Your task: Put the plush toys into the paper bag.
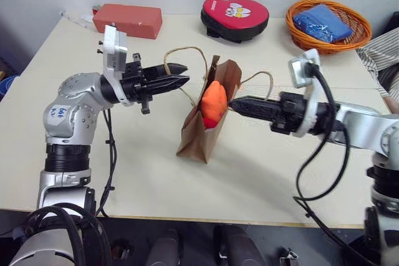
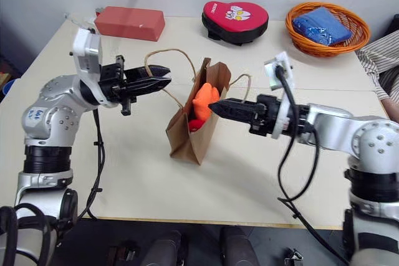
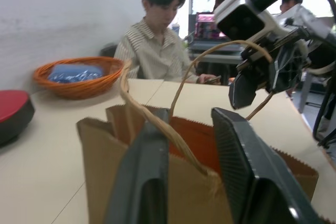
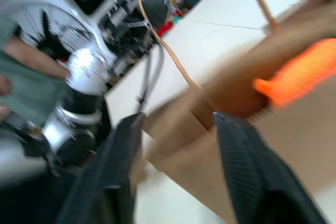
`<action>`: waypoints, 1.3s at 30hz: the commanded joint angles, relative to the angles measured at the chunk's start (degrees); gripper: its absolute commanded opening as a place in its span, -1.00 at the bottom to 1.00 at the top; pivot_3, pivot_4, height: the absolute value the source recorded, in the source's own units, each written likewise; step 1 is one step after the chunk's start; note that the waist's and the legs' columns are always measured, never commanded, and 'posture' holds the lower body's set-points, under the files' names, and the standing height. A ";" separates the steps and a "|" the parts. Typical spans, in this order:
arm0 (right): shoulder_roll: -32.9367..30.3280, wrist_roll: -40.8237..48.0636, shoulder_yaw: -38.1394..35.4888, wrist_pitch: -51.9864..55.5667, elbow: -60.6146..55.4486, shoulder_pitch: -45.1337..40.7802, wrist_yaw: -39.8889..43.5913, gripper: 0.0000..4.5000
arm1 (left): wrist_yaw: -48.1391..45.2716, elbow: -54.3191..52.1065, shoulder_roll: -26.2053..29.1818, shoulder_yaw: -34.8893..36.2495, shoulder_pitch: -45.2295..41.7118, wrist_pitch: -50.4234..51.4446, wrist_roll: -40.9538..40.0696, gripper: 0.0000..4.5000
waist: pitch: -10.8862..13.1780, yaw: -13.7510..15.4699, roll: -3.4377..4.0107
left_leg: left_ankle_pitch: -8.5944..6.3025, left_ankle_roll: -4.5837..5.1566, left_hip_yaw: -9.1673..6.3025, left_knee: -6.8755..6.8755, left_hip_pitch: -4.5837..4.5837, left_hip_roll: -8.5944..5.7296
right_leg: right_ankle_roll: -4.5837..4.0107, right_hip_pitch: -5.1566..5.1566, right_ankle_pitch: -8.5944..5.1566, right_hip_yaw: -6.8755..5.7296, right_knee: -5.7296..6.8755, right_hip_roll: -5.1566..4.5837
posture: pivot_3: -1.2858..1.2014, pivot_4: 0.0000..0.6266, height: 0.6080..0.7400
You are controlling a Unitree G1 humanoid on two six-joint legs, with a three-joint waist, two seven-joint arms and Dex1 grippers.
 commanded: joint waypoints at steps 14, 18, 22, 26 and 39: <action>6.87 -50.67 12.15 -38.01 -3.59 12.49 30.63 -0.12 | 14.79 -27.36 1.68 11.50 28.69 6.89 -6.60 0.93 | -0.01 0.03 -0.01 | 0.00 -0.02 0.03 0.03 0.24 -0.02 | 0.00 0.07 0.01 0.10 -0.03 0.00 | 0.03 -0.52 1.00; 13.04 -57.08 16.19 -43.09 -2.08 11.22 29.99 -0.73 | 20.66 -32.92 -3.35 9.15 31.52 7.75 -7.91 0.93 | 0.00 0.58 -0.01 | 0.01 -0.02 0.02 0.06 0.21 -0.05 | 0.02 0.06 0.02 0.09 0.02 -0.02 | 0.03 -0.52 1.00; 14.87 -60.72 18.80 -46.09 -2.06 11.90 31.68 -0.99 | 26.82 -38.79 -7.84 5.55 32.96 9.42 -10.18 0.93 | -0.01 1.02 0.00 | 0.01 -0.02 0.03 0.06 0.22 -0.05 | 0.03 0.09 0.03 0.09 0.02 -0.01 | 0.03 -0.52 1.00; 18.70 -61.10 19.75 -46.29 -3.85 10.99 30.17 -0.99 | 33.32 -39.98 -12.70 -0.12 32.29 7.37 -5.44 0.93 | -0.01 1.19 0.00 | 0.01 -0.04 0.03 0.07 0.28 -0.05 | 0.03 0.12 0.03 0.10 -0.04 0.01 | 0.03 -0.52 1.00; 22.42 -62.97 21.33 -45.44 -3.84 9.07 29.26 -0.99 | 40.69 -37.62 -14.83 -8.43 31.35 4.47 6.04 0.93 | -0.01 1.14 -0.01 | 0.01 -0.06 0.11 -0.03 0.70 -0.05 | 0.03 0.42 0.03 0.19 -0.02 0.04 | 0.03 -0.52 1.00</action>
